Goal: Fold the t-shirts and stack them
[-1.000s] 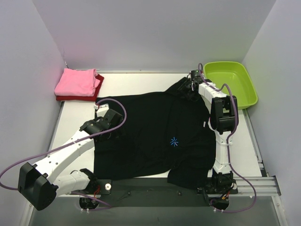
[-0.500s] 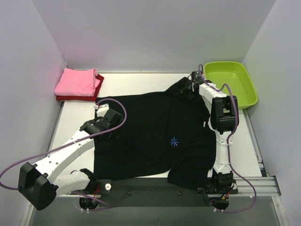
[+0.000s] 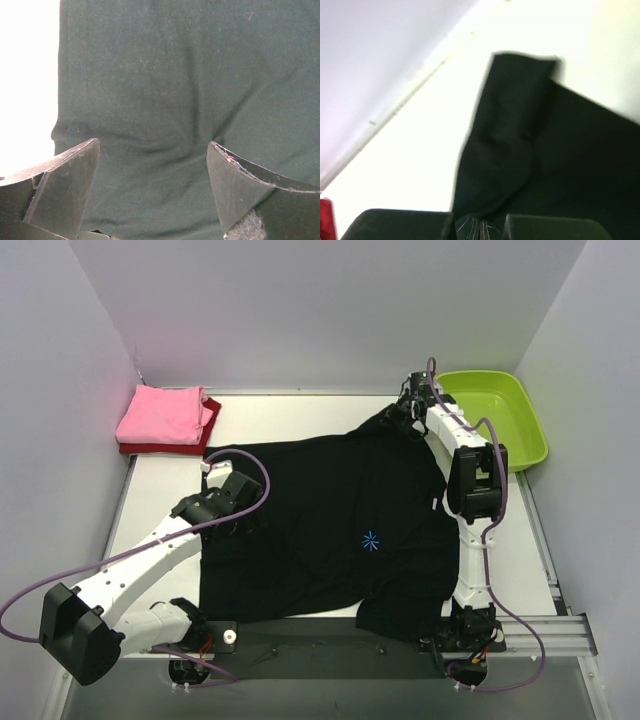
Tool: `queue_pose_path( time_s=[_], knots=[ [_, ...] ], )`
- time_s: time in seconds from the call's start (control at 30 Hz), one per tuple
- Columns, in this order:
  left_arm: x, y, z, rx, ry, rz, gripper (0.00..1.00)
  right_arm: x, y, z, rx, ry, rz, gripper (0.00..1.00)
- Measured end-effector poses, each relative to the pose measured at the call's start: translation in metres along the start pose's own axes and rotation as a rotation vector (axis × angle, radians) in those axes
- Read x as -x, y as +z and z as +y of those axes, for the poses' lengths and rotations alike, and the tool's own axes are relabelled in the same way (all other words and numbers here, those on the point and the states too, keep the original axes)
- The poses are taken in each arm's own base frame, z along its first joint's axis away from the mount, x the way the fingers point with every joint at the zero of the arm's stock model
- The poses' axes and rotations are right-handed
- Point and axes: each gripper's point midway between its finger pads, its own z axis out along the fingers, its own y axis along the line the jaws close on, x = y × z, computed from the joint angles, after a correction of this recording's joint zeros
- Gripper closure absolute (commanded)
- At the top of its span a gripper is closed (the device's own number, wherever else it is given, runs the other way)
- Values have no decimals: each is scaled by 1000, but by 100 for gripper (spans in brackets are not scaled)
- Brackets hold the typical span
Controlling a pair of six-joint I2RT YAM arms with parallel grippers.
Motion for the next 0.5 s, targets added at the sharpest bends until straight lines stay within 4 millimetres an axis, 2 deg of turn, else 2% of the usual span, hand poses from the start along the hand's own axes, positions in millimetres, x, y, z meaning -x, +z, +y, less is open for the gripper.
queue_pose_path(
  time_s=[0.13,0.27,0.37,0.5],
  knots=[
    [-1,2,0,4,3,4,2,22,-3,31,73,-31,-43,100],
    [-2,4,-1,10,7,9,3,33,9,62,162,-61,-64,100],
    [-3,6,-1,15,10,13,3,27,25,77,212,-86,-58,100],
    [-4,7,0,23,17,20,3,4,53,107,332,-121,-26,100]
  ],
)
